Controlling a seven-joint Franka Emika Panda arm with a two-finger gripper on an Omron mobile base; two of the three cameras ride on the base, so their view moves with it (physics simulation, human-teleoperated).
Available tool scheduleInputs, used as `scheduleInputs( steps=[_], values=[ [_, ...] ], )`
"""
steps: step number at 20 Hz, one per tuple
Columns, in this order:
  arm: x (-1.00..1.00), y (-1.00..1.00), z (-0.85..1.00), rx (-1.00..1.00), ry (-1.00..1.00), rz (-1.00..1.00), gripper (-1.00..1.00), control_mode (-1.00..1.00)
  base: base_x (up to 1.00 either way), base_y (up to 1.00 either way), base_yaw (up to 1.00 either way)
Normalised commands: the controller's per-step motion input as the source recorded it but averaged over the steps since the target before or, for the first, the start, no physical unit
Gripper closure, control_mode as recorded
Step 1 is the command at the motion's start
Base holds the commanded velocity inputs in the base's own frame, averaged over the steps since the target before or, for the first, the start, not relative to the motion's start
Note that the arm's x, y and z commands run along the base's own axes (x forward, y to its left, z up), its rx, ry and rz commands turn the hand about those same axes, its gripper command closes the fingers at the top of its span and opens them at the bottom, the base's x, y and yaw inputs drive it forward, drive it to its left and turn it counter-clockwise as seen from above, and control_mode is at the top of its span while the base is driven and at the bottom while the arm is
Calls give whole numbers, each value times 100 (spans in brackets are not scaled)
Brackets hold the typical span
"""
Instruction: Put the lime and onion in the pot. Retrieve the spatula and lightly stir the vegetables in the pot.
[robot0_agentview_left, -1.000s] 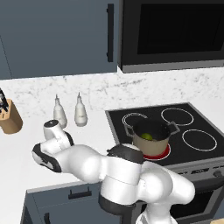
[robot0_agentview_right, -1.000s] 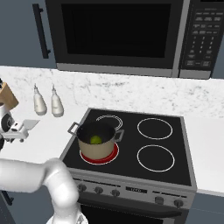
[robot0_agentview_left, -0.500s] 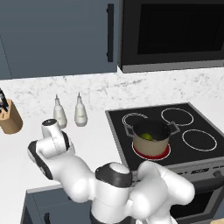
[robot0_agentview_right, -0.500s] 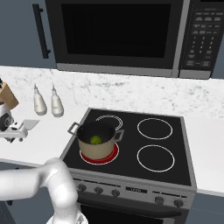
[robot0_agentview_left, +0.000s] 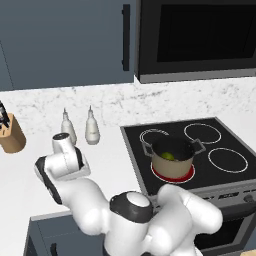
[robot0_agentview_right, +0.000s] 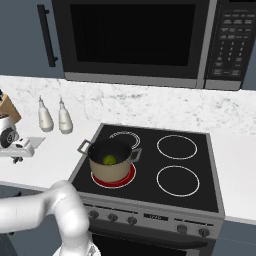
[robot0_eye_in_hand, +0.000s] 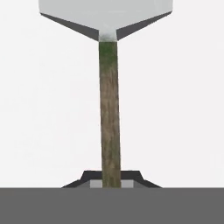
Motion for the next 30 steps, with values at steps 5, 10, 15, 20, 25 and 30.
scheduleInputs(
  steps=[5, 10, 15, 20, 25, 30],
  values=[
    [-76, -34, 84, -1, -8, 11, 100, -100, 0, 0, 0],
    [-73, -39, 100, -14, 0, 12, 100, -100, 0, 0, 0],
    [-64, -49, 99, -27, 0, 21, 100, -100, 0, 0, 0],
    [-74, -72, 89, -42, 0, 24, 100, -100, 0, 0, 0],
    [-55, -67, 88, -46, 0, 20, 100, -100, 0, 0, 0],
    [-11, -92, 76, -42, 1, 23, 100, -100, 0, 0, 0]
  ],
)
